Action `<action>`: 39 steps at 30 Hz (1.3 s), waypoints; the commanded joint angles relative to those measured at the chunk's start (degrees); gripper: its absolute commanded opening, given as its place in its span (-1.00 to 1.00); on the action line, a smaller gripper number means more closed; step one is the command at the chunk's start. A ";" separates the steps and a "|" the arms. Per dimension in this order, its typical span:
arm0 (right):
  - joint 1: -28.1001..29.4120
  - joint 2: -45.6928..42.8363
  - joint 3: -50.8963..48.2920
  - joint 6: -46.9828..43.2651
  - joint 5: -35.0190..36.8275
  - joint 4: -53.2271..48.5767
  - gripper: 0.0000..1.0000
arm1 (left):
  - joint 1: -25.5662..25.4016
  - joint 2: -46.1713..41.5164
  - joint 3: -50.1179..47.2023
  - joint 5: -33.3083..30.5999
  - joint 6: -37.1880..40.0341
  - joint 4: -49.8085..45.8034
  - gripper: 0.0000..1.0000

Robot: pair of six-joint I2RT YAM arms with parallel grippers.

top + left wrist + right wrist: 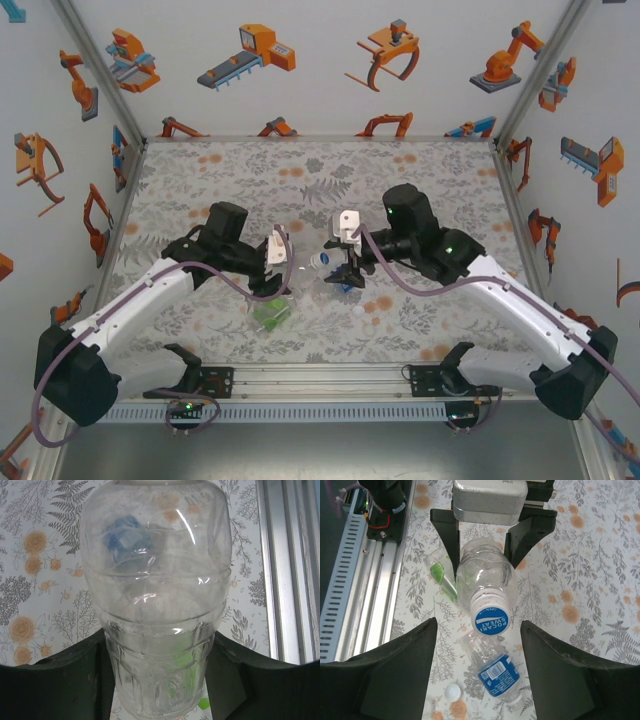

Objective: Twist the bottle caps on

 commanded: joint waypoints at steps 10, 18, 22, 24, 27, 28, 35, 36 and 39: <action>0.20 2.00 -0.29 -3.06 -4.08 3.87 0.01 | -0.26 -0.37 2.59 3.14 2.11 -2.17 -1.00; 0.22 2.31 0.14 -2.47 -4.54 2.36 -0.30 | -0.27 0.36 3.15 2.82 2.41 -2.91 -1.00; 0.17 2.51 -0.17 3.80 -3.13 3.00 -0.55 | -0.25 0.38 3.24 2.48 2.25 -2.96 -1.00; 0.24 2.50 -0.71 11.09 -1.23 4.60 -0.69 | -0.24 0.51 3.24 1.92 2.14 -2.97 -1.00; 0.25 2.51 -2.05 27.97 5.17 8.30 -1.00 | -0.26 0.56 3.30 0.93 1.90 -2.88 -1.00; 0.25 2.51 -2.35 34.55 7.88 9.03 -1.00 | -0.28 0.54 3.33 0.62 1.76 -2.71 -1.00; 0.31 3.13 -1.99 76.86 18.44 7.66 -1.00 | -0.27 0.77 3.08 -2.32 0.26 -1.17 -1.00; 0.27 3.40 -1.78 82.19 19.01 6.96 -1.00 | -0.28 0.84 3.07 -2.59 0.12 -1.12 -1.00; 0.31 4.47 -0.81 95.29 21.36 2.12 -1.00 | -0.25 1.00 3.11 -2.74 0.05 -0.94 -1.00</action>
